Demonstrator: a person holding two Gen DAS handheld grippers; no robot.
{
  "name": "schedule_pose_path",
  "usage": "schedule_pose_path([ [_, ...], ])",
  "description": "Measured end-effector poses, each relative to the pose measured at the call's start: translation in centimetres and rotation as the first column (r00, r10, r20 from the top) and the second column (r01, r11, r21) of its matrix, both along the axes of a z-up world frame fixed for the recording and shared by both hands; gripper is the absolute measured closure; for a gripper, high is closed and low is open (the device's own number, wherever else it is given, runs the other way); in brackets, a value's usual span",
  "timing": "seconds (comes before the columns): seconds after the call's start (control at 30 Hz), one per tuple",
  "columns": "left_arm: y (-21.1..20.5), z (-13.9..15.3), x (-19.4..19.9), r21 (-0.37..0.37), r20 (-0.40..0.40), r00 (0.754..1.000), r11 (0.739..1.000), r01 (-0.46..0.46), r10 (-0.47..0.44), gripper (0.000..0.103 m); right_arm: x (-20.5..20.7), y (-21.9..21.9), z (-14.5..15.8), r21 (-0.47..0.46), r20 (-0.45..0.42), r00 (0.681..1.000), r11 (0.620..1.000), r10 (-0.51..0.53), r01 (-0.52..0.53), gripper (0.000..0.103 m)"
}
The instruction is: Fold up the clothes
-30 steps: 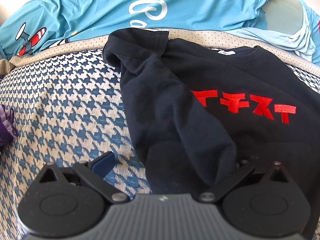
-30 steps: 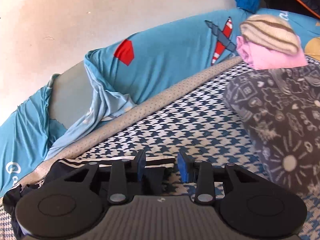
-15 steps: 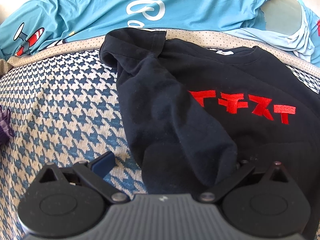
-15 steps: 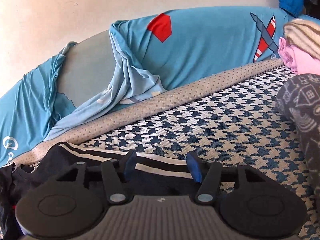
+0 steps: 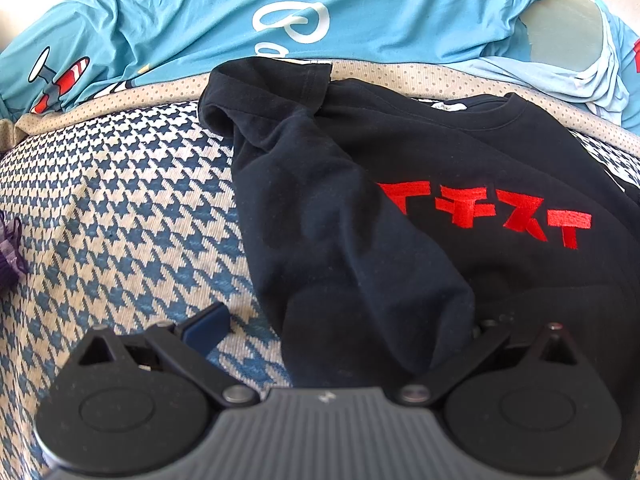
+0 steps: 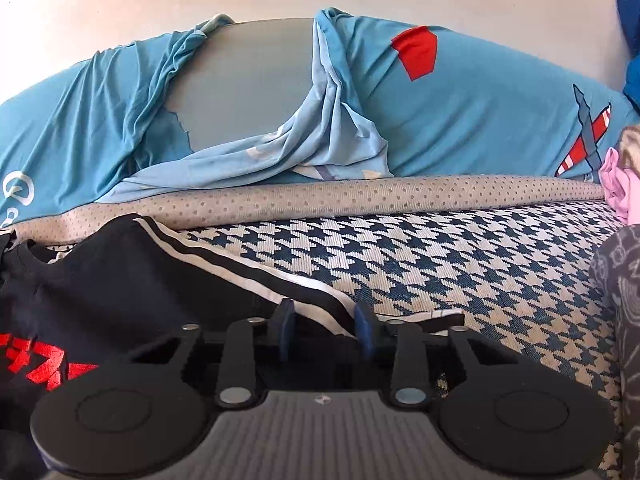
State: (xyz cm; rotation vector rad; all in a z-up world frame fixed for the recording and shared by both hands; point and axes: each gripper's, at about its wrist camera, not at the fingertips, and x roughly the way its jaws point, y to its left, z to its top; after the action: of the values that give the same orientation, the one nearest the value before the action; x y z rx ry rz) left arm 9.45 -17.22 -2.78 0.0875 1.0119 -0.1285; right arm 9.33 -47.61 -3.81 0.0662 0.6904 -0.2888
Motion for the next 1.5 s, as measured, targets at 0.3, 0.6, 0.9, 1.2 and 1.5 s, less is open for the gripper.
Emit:
schedule_pose_path([
  [0.3, 0.0, 0.2, 0.1, -0.004, -0.003, 1.0, 1.0, -0.006, 0.006, 0.0, -0.1, 0.5, 1.0, -0.067, 0.133, 0.989, 0.995, -0.063, 0.072, 0.095],
  [0.6, 0.1, 0.3, 0.4, -0.01, -0.02, 1.0, 1.0, 0.005, -0.005, 0.0, 1.0, -0.4, 0.5, -0.007, 0.085, 0.981, 0.985, -0.173, 0.175, 0.083],
  [0.9, 0.1, 0.6, 0.3, -0.004, -0.034, 0.999, 1.0, 0.0, 0.0, 0.0, -0.8, -1.0, 2.8, 0.177, 0.092, 0.961, 0.954, -0.263, 0.244, 0.058],
  [1.2, 0.6, 2.3, -1.0, 0.008, 0.013, 1.0, 1.0, 0.002, -0.003, 0.0, -3.4, 2.4, 5.5, 0.23, 0.055, 0.983, 0.96, -0.175, 0.158, 0.045],
  [1.5, 1.0, 4.5, -5.0, 0.027, 0.123, 0.989, 0.997, 0.079, -0.082, 0.0, -8.7, 5.8, 7.0, 0.238, 0.025, 0.994, 0.967, -0.105, 0.096, 0.034],
])
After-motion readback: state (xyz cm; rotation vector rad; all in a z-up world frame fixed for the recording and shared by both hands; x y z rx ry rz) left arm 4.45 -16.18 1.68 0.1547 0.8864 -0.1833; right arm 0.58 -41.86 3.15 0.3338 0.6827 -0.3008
